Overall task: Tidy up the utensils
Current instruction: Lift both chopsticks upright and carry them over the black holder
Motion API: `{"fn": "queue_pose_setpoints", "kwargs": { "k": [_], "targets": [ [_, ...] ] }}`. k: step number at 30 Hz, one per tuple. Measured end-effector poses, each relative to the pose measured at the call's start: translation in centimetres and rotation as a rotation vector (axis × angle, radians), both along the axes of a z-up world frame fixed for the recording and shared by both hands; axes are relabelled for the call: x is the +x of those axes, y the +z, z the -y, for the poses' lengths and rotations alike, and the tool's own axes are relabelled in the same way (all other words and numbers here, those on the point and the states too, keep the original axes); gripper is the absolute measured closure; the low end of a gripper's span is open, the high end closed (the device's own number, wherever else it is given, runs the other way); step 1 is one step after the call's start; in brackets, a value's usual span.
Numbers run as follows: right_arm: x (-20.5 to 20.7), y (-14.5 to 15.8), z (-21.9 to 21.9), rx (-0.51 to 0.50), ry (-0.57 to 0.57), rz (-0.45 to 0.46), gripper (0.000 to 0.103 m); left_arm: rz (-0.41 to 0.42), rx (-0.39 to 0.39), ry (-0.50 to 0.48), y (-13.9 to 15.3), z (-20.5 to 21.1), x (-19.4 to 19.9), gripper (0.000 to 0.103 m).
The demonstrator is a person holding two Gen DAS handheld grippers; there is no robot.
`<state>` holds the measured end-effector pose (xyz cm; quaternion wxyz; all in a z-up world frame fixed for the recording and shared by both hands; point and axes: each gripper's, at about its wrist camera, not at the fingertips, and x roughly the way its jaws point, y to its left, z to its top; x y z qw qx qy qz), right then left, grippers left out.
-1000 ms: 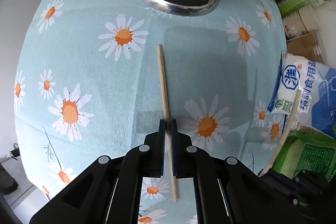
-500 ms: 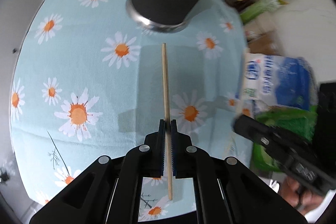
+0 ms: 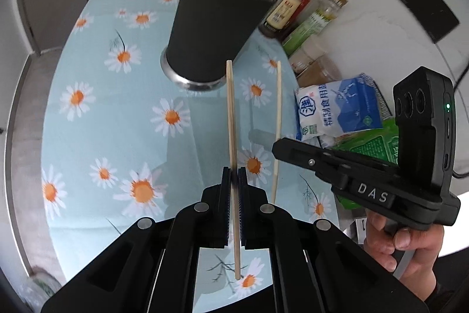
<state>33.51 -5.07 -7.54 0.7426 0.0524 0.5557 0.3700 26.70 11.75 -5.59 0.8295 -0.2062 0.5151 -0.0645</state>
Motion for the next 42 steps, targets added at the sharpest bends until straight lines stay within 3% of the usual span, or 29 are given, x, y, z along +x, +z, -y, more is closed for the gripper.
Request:
{"fn": "queue_pose_setpoints", "kwargs": {
  "k": [4,9,23,31,38,42],
  "targets": [
    [-0.3,1.1,-0.6,0.043,-0.03,0.053,0.097,0.076,0.054,-0.016,0.9,-0.9,0.3,0.099],
    [-0.1,3.1,-0.3,0.127,-0.086,0.112,0.097,0.135,0.023,-0.002,2.7,-2.6,0.4,0.099],
    [3.6,9.3,-0.4,0.286,-0.064,0.272,0.097,0.3,0.085,0.03,8.8,-3.2,3.4,0.099],
    [7.3,12.1,-1.0,0.372,-0.058,0.314,0.097,0.473,0.116,0.05,12.5,-3.2,5.5,0.099],
    [10.3,14.2,-0.1,0.477,-0.145,0.387,0.097,0.653,0.141,0.065,15.0,-3.4,6.8,0.099],
    [12.0,14.9,0.2,0.518,-0.185,0.413,0.097,0.704,0.142,0.088,15.4,-4.1,8.3,0.099]
  ]
}}
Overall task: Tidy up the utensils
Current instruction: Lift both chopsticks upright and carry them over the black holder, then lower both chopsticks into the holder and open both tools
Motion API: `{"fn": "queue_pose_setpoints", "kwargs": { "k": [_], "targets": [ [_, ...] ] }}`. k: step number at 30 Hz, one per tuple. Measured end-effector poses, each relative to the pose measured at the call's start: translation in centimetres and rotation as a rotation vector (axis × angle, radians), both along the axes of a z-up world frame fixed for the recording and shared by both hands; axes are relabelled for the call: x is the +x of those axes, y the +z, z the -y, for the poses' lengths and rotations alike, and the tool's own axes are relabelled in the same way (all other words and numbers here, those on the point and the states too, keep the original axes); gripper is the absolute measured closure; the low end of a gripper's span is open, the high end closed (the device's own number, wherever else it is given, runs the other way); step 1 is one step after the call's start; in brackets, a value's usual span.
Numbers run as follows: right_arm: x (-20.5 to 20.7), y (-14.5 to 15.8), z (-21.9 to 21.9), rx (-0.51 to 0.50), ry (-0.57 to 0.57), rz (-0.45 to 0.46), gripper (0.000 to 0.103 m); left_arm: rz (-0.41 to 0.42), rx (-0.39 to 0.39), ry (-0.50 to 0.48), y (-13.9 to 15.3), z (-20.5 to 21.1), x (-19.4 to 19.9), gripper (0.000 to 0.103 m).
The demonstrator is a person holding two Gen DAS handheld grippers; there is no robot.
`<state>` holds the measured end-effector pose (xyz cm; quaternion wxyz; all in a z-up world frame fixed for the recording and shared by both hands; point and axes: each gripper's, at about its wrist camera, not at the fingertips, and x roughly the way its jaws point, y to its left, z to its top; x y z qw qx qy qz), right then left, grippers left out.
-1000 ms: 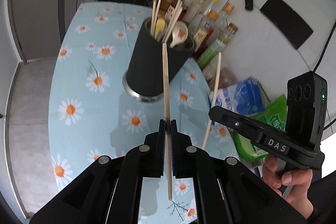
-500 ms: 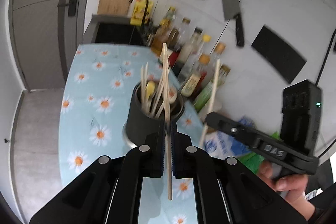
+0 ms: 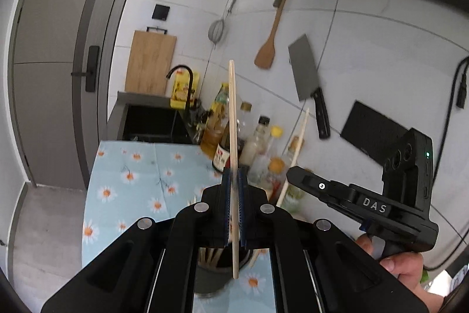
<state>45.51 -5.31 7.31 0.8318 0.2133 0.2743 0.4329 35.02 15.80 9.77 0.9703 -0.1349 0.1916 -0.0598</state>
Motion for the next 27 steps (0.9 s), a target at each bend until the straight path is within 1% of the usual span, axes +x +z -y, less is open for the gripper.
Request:
{"fn": "queue_pose_setpoints", "kwargs": {
  "k": [3,6,8,13,16,20,24,27],
  "targets": [
    [1.3,0.0,0.0,0.021,-0.006,0.005,0.097,0.022,-0.012,0.007,-0.1,-0.3,1.1,0.099],
    [2.1,-0.4,-0.4,0.014,-0.012,0.022,0.097,0.053,-0.01,0.003,-0.2,-0.4,1.8,0.099],
    [2.7,-1.0,-0.7,0.019,-0.003,0.009,0.097,0.085,-0.007,0.032,-0.5,-0.5,2.0,0.099],
    [3.5,-2.9,-1.6,-0.004,0.003,0.019,0.097,0.07,-0.007,0.029,-2.3,-0.7,3.2,0.099],
    [3.3,-3.7,-2.2,-0.03,0.003,0.06,0.097,0.051,-0.011,0.025,-3.7,-0.7,3.7,0.099],
    [2.8,-4.8,-3.2,-0.09,-0.001,0.125,0.097,0.019,0.028,0.018,-5.3,-0.2,4.1,0.099],
    [2.7,-5.5,-3.7,-0.087,0.03,0.113,0.097,0.003,0.038,0.003,-6.0,0.2,4.2,0.099],
    [2.5,-5.6,-3.8,-0.088,0.032,0.111,0.097,-0.014,0.042,0.015,-6.3,0.3,4.0,0.098]
  ]
}}
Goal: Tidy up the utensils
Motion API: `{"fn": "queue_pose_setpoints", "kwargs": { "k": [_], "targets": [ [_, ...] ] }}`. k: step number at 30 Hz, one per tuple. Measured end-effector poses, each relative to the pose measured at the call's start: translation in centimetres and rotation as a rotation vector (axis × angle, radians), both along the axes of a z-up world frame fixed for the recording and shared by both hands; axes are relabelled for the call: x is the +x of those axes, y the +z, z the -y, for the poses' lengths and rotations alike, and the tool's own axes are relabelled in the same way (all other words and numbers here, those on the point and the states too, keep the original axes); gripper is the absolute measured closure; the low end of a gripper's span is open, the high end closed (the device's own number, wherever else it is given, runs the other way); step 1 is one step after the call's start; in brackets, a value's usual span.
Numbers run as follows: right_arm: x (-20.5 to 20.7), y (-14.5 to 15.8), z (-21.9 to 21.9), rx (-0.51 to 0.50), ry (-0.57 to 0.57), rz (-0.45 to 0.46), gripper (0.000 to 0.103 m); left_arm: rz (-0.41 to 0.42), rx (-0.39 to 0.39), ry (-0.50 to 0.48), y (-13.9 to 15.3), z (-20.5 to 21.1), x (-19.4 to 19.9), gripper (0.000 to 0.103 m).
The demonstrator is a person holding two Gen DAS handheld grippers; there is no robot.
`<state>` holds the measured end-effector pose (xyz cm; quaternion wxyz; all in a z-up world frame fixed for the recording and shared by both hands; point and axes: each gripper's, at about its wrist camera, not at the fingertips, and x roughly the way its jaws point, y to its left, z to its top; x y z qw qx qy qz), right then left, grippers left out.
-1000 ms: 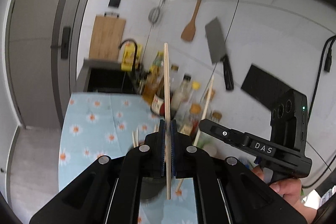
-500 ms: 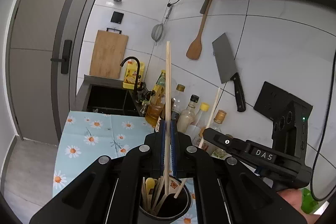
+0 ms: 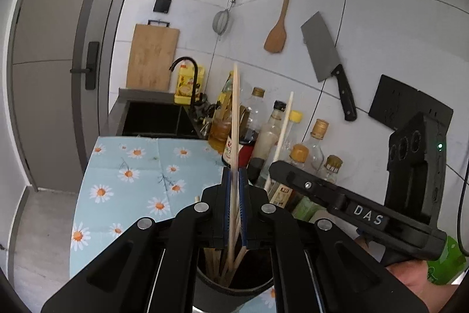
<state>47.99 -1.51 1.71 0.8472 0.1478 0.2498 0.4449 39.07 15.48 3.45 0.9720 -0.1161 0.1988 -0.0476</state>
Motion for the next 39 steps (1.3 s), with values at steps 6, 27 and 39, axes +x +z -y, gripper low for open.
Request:
{"fn": "queue_pose_setpoints", "kwargs": {
  "k": [6,27,39],
  "targets": [
    [-0.2,0.1,0.8,0.015,0.006,-0.02,0.087,-0.04,-0.026,0.002,-0.5,-0.2,-0.3,0.097],
    [-7.3,2.0,5.5,-0.027,-0.055,-0.019,0.066,-0.02,-0.035,0.023,1.4,0.2,-8.5,0.064],
    [-13.6,0.6,9.3,-0.166,-0.187,-0.07,0.038,-0.077,-0.029,-0.011,0.2,-0.2,-13.9,0.026]
  ]
}}
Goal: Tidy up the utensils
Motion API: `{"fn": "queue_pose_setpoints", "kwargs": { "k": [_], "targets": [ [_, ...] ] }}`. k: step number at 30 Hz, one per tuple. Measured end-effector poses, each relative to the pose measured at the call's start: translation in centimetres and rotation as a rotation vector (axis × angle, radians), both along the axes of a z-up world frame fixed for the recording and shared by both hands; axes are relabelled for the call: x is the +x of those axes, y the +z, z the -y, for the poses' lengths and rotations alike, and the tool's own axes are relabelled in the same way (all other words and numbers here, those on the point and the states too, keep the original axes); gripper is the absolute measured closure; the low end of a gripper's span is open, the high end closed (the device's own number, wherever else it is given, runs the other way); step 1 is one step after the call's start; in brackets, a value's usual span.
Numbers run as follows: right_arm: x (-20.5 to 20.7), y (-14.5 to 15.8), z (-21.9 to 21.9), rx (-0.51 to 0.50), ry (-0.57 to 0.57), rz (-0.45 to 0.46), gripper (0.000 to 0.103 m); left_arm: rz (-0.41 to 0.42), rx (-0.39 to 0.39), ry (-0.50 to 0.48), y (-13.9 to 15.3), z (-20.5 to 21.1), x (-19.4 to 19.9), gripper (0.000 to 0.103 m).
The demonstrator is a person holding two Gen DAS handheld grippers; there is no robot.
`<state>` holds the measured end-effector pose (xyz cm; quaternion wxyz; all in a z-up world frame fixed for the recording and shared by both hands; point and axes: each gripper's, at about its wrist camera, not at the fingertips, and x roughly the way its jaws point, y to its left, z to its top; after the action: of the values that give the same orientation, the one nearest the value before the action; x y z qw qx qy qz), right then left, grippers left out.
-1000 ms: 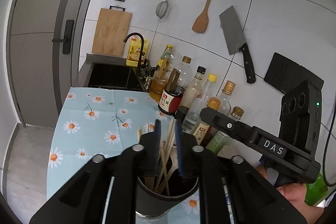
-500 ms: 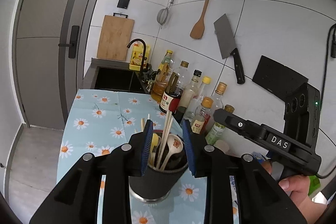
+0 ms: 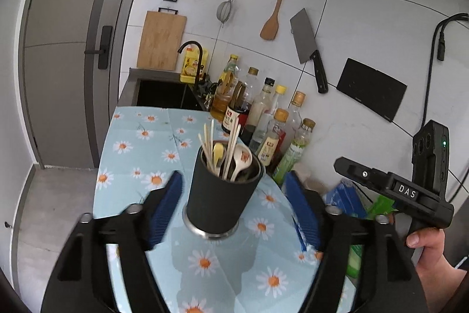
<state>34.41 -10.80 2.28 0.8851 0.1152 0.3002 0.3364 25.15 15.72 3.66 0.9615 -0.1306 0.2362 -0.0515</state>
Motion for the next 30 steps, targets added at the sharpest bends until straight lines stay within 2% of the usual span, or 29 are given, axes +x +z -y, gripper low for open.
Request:
{"fn": "queue_pose_setpoints", "kwargs": {
  "k": [2,4,5,7,9,12,17,19,23,25,30],
  "targets": [
    [-1.4,-0.6,0.6,-0.014,-0.022,0.017,0.03,-0.012,0.009,0.005,-0.6,0.0,-1.0,0.02],
    [-2.3,-1.1,0.9,-0.034,-0.032,0.028,0.015,-0.02,0.055,0.024,-1.1,0.2,-1.6,0.017],
    [-2.9,-1.6,1.1,-0.045,-0.035,0.034,0.012,-0.014,0.072,0.027,-1.4,0.3,-1.9,0.017],
    [-3.8,-2.0,1.4,-0.058,-0.037,0.039,0.005,-0.009,0.088,0.034,-2.0,0.4,-2.6,0.006],
    [-5.0,-1.9,1.9,-0.065,-0.063,0.045,0.005,-0.025,0.076,0.028,-2.8,0.6,-3.2,0.007],
    [-7.4,-1.1,2.4,-0.099,-0.098,0.115,0.005,-0.084,0.079,0.01,-3.8,1.3,-3.9,0.007],
    [-9.7,-0.9,2.3,-0.157,-0.056,0.17,0.005,-0.093,0.086,0.052,-4.4,2.3,-6.9,0.007],
    [-10.4,-1.3,2.7,-0.157,-0.02,0.169,0.005,-0.083,0.07,0.078,-4.6,2.8,-8.3,0.007],
    [-11.5,-3.1,3.2,-0.205,0.044,0.134,0.005,-0.081,0.09,0.115,-5.2,5.0,-10.5,0.007],
    [-12.1,-4.0,3.8,-0.21,0.059,0.129,0.005,-0.1,0.118,0.147,-5.7,6.3,-11.3,0.007],
    [-13.5,-5.8,5.1,-0.218,0.098,0.093,0.005,-0.132,0.113,0.166,-7.2,8.7,-13.5,0.007]
  ]
}}
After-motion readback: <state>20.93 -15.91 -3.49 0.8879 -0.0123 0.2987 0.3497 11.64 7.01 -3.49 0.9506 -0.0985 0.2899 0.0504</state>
